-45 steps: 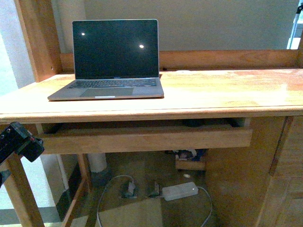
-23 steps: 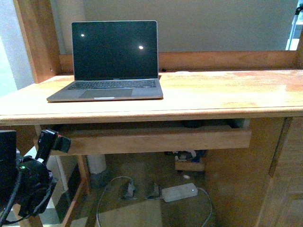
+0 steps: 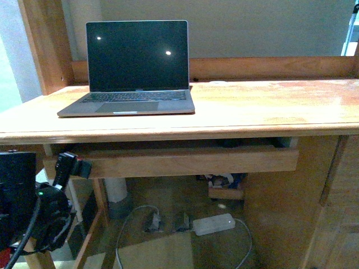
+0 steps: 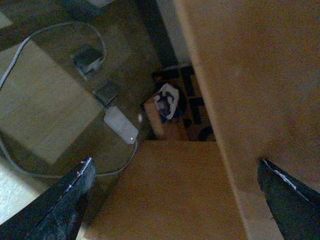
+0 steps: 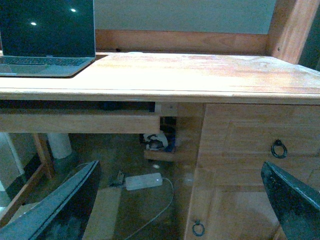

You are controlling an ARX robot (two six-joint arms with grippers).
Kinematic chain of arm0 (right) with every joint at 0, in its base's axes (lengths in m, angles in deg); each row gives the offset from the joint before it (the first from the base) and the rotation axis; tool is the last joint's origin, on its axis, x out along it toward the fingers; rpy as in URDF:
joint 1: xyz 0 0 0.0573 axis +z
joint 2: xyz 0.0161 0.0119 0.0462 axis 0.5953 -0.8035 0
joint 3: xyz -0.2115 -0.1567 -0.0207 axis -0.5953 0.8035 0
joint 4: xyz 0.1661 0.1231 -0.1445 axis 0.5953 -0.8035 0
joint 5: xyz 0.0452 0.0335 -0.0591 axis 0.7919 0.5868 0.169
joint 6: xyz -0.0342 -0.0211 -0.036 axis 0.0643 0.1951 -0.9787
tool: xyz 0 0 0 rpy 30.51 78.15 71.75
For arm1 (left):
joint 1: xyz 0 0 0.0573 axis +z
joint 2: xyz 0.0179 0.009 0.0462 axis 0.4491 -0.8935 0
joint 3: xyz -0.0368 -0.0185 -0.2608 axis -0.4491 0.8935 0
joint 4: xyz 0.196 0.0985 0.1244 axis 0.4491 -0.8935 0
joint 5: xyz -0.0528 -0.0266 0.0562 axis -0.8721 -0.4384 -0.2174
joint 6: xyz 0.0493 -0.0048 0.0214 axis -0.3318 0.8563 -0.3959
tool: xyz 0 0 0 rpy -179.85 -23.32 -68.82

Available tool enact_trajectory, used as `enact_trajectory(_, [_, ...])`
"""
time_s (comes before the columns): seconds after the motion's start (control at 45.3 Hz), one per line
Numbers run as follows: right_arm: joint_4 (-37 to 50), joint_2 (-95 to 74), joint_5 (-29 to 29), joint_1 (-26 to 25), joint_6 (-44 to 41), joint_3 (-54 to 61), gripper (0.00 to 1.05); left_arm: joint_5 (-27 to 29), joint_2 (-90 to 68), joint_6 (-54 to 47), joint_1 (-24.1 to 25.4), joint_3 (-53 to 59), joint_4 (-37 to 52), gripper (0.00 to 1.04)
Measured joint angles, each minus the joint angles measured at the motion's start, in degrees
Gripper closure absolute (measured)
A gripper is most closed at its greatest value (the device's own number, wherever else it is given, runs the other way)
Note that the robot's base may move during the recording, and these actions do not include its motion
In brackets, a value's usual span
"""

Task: Place mouse

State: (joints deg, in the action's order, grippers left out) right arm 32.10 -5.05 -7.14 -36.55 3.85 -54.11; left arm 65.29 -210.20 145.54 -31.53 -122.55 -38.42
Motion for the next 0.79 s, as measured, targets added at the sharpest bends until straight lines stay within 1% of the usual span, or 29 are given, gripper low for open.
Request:
enact_trajectory(0.11, [0.0, 0.0, 0.0, 0.0, 0.0, 0.0, 0.07, 0.0, -2.0, 0.0, -0.8, -2.1, -2.4, 0.07])
enact_trajectory(0.287, [0.0, 0.0, 0.0, 0.0, 0.0, 0.0, 0.07, 0.8, -7.4, 0.6, -1.4, -9.6, -6.5, 0.07])
enact_trajectory(0.375, [0.0, 0.0, 0.0, 0.0, 0.0, 0.0, 0.07, 1.1, -7.6, 0.6, -1.6, -10.2, -7.0, 0.07])
enact_trajectory(0.552, [0.0, 0.0, 0.0, 0.0, 0.0, 0.0, 0.07, 0.0, -5.4, 0.8, -1.6, -6.2, -3.0, 0.07])
enact_trajectory(0.64, [0.0, 0.0, 0.0, 0.0, 0.0, 0.0, 0.07, -0.3, -2.5, 1.1, -1.6, -3.3, -2.8, 0.07])
enact_trajectory(0.794, [0.0, 0.0, 0.0, 0.0, 0.0, 0.0, 0.07, -1.1, 3.7, 2.1, -1.5, 1.4, 3.7, 0.07])
